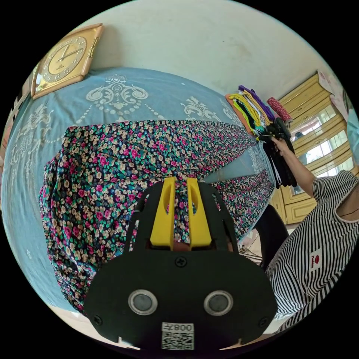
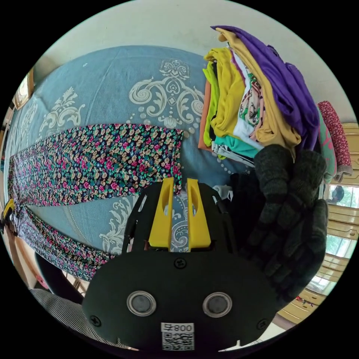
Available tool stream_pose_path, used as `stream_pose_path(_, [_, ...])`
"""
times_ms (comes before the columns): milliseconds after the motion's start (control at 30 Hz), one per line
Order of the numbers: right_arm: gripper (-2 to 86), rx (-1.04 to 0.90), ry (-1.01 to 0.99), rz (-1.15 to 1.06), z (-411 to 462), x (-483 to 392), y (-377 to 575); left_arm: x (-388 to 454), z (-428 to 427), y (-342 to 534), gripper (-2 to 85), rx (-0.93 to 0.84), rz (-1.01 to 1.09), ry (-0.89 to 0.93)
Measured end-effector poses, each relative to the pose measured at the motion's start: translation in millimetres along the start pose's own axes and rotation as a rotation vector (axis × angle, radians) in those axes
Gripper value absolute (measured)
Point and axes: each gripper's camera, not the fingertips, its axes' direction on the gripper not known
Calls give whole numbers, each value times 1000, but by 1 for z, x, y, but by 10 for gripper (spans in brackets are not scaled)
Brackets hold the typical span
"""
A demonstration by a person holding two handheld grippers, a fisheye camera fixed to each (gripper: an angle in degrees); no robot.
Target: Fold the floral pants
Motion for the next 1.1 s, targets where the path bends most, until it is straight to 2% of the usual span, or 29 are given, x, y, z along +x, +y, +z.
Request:
stream_pose_path(100, [64,33,46,6,-12,-10,4,-19,-10,3,58,54,-56,-34])
stream_pose_path(300, [45,110,-174,-21,-20,-49,-8,-66,-24,1,40,172,-215,-163])
stream_pose_path(433, [19,87,-106,-68,1,-101,-37,-95,-17,-10,24,181,-300,-241])
stream_pose_path(500, [12,60,-86,-76,11,-116,-42,-109,0,-20,15,64,-337,-384])
stream_pose_path(600, [5,94,11,-109,6,-139,-34,-99,-11,-20,13,77,-240,-404])
stream_pose_path(667, [3,124,86,-146,5,-156,-23,-96,-30,-9,17,147,-237,-450])
stream_pose_path(767, [3,154,104,-133,4,-167,-13,-115,-58,18,39,210,-335,-450])
stream_pose_path(900, [2,172,78,-97,1,-170,-3,-150,-65,43,60,159,-498,-396])
stream_pose_path(967, [2,163,73,-98,-1,-172,0,-155,-61,45,56,122,-498,-351])
stream_pose_path(1100, [3,149,79,-106,-2,-176,4,-151,-65,44,24,94,-455,-378])
